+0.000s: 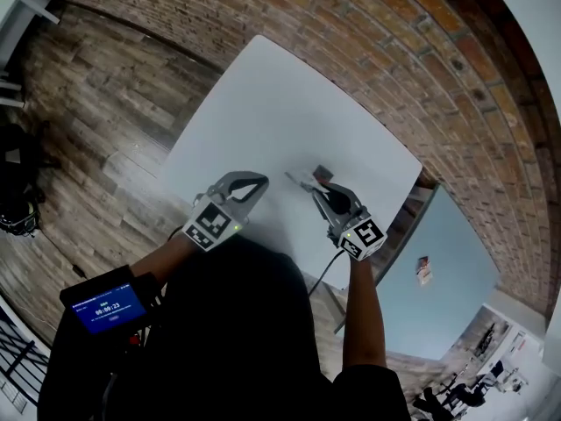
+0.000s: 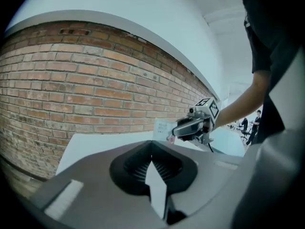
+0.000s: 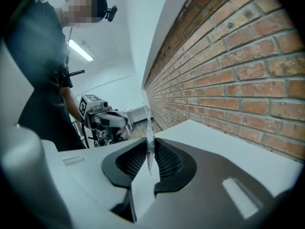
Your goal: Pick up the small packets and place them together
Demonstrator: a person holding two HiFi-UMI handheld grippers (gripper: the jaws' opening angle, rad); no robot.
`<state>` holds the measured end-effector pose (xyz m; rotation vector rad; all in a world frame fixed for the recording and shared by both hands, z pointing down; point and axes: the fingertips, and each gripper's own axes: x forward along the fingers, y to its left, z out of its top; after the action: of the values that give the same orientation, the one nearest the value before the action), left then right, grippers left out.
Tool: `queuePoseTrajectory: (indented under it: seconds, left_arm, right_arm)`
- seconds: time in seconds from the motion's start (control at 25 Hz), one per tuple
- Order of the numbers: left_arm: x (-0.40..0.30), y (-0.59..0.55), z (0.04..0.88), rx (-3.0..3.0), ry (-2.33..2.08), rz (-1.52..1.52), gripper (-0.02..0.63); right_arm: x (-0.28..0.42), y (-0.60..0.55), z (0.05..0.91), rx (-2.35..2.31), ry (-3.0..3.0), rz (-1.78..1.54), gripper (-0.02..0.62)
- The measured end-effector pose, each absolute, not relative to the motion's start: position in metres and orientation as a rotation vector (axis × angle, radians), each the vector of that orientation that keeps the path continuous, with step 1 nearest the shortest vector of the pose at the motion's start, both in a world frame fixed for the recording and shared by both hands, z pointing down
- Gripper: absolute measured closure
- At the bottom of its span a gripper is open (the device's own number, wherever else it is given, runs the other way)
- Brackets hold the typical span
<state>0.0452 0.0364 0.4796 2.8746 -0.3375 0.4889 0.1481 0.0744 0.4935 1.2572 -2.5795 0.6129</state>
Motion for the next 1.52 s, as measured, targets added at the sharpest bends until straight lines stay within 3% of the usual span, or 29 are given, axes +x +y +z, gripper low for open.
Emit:
queuePoseTrajectory:
  seconds: [0.36, 0.88, 0.96, 1.08, 1.52]
  left_arm:
    - [0.034, 0.056, 0.492, 2.798, -0.39, 0.528, 0.606]
    - [0.008, 0.062, 0.51, 2.655, -0.532, 0.543, 0.606]
    - [0.01, 0.062, 0.507, 2.673, -0.526, 0.542, 0.606]
    - [0.012, 0.065, 0.502, 2.696, -0.52, 0.541, 0.606]
    - [0.012, 0.066, 0.509, 2.67, -0.506, 0.572, 0.606]
  right_arm:
    - [0.169, 0.025, 0.597, 1.182, -2.364, 1.118, 0.538]
    - [0.182, 0.005, 0.657, 1.161, -2.286, 1.317, 0.535]
    - [0.183, 0.003, 0.659, 1.173, -2.276, 1.292, 0.529]
    - [0.191, 0.006, 0.663, 1.185, -2.228, 1.18, 0.417]
    - [0.215, -0.002, 0.628, 1.368, -2.139, 0.739, 0.417]
